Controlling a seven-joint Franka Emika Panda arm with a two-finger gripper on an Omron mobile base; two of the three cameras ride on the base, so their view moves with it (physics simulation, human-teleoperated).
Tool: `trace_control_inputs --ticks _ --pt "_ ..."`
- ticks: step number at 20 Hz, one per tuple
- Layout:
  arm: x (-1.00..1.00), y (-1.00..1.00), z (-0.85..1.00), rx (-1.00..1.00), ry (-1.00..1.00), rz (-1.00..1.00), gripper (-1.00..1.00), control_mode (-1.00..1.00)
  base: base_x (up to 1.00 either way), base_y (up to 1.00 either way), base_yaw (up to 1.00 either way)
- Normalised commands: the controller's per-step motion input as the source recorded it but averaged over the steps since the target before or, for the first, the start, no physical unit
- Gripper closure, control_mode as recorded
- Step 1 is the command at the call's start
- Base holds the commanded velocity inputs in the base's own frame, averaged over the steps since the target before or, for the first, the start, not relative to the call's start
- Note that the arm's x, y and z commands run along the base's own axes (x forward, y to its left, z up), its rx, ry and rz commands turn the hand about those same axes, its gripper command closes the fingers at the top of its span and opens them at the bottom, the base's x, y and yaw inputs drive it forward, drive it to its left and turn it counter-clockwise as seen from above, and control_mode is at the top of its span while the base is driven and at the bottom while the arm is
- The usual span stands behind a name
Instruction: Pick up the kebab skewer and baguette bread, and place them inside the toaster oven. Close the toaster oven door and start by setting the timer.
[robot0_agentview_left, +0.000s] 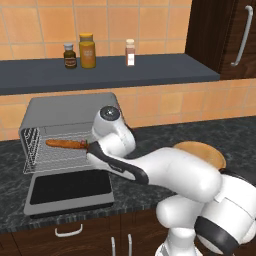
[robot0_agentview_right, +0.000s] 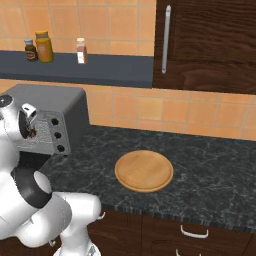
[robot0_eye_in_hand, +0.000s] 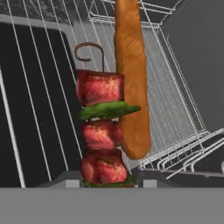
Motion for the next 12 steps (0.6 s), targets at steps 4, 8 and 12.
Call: trace_control_inputs --ticks 4,8,12 --pt "0.03 1.0 -0.03 -0.06 -0.01 0.18 1.0 -1.0 0.0 0.0 0.0" --pt "0.29 0.76 -0.01 -0.01 -0.04 0.04 1.0 -1.0 0.0 0.0 0.0" --pt "0.48 0.43 -0.11 0.0 -0.07 0.0 1.0 -1.0 0.0 0.0 0.0"
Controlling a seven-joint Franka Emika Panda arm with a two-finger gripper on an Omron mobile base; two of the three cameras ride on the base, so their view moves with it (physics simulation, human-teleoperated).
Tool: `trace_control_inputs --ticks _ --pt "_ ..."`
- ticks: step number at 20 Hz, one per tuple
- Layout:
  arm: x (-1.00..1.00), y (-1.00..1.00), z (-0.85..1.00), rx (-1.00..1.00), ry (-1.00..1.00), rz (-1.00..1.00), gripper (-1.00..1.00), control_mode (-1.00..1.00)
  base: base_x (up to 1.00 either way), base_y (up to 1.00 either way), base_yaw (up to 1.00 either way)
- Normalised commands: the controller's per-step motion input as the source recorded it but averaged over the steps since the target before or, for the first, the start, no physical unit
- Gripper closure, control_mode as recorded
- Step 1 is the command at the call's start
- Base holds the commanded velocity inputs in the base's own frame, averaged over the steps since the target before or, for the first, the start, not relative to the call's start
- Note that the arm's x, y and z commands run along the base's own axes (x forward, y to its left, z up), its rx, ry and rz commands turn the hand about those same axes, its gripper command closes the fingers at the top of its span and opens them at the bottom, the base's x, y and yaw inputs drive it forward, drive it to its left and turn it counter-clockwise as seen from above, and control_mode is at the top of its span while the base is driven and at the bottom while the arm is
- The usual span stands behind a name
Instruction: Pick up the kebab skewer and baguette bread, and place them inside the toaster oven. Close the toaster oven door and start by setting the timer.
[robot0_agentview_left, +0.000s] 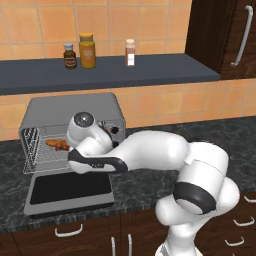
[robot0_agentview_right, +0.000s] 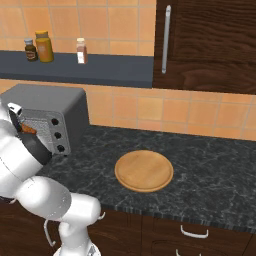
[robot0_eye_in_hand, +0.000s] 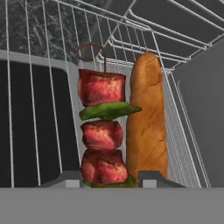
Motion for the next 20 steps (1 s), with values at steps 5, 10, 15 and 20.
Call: trace_control_inputs --ticks 5,10,15,20 --pt "0.49 0.51 -0.09 0.0 -0.03 0.0 1.0 -1.0 0.0 0.0 0.0" --pt "0.05 0.18 0.19 0.0 0.0 0.0 1.0 -1.0 0.0 0.0 0.0" --pt "0.0 0.1 0.03 -0.01 0.0 0.0 -1.0 -1.0 0.0 0.0 0.0" --pt "0.0 0.0 0.0 0.0 0.0 0.0 -1.0 -1.0 0.0 0.0 0.0"
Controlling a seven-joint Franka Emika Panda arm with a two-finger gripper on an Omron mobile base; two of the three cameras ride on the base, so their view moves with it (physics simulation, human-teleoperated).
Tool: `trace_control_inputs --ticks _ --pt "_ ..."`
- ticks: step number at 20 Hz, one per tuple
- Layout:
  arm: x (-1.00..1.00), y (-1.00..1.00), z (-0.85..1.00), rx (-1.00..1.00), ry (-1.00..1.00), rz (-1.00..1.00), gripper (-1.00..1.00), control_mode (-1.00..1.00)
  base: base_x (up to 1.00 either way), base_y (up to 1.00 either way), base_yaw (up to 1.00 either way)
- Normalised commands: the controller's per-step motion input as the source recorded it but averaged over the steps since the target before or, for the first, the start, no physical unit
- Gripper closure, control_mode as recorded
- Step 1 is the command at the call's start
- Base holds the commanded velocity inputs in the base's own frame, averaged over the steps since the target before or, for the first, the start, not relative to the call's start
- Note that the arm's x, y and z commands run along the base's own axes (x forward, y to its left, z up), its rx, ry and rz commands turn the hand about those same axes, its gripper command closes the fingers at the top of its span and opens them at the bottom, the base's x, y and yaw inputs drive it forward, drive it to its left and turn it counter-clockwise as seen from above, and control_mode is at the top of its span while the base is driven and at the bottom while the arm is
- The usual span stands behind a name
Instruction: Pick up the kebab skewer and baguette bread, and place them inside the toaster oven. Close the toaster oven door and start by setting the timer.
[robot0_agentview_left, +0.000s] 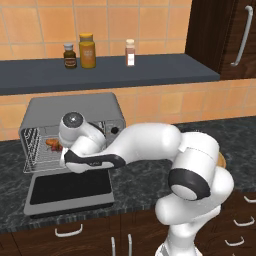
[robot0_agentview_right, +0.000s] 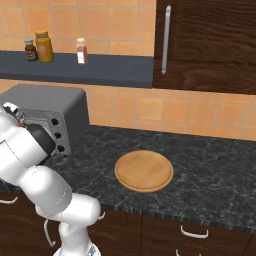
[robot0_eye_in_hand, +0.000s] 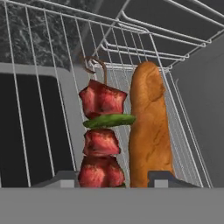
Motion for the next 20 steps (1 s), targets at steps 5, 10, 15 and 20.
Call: trace_control_inputs --ticks 5,10,15,20 --pt "0.03 0.0 0.14 0.0 -0.01 -0.02 -1.0 -1.0 0.0 0.0 0.0" --pt "-0.06 0.0 0.44 0.0 -0.03 -0.04 -1.0 -1.0 0.0 0.0 0.0" --pt "-0.3 -0.17 0.26 0.1 0.0 -0.17 -1.0 -1.0 0.0 0.0 0.0" --pt "-0.58 -0.01 0.0 0.28 -0.1 -0.48 -1.0 -1.0 0.0 0.0 0.0"
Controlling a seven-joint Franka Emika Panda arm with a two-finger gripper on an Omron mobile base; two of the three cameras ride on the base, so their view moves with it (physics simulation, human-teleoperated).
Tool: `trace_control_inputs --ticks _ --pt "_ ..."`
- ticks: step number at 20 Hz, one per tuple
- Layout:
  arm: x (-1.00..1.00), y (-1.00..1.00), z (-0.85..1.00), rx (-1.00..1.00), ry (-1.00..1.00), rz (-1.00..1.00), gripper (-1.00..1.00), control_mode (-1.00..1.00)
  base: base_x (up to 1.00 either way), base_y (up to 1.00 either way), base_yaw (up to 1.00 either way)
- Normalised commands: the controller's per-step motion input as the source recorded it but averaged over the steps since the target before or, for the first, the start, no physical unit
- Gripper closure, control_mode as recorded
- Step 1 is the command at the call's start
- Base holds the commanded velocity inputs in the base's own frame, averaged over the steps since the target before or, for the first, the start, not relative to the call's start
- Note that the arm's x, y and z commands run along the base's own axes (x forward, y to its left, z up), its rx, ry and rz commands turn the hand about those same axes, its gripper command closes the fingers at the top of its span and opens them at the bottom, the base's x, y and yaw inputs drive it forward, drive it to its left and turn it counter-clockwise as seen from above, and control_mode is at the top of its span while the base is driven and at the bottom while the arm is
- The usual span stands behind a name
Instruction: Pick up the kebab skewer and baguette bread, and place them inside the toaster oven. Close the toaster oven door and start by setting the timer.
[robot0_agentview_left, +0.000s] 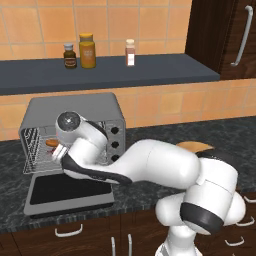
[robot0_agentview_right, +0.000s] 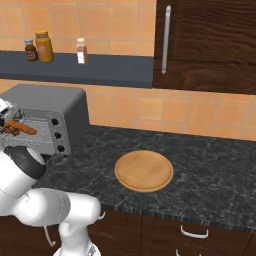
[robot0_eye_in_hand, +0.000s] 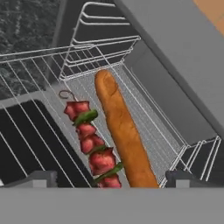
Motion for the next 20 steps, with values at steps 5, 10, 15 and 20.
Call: trace_control_inputs --ticks 5,10,15,20 --pt "-0.33 -0.12 0.0 0.4 -0.17 -0.48 -1.0 -1.0 0.0 0.0 0.0" --pt "-0.04 -0.26 0.0 0.42 -0.2 -0.38 -1.0 -1.0 0.0 0.0 0.0" --pt "0.0 -0.28 -0.04 0.32 -0.18 -0.25 -1.0 -1.0 0.0 0.0 0.0" --pt "0.03 0.02 -0.06 0.04 -0.16 -0.05 -1.0 -1.0 0.0 0.0 0.0"
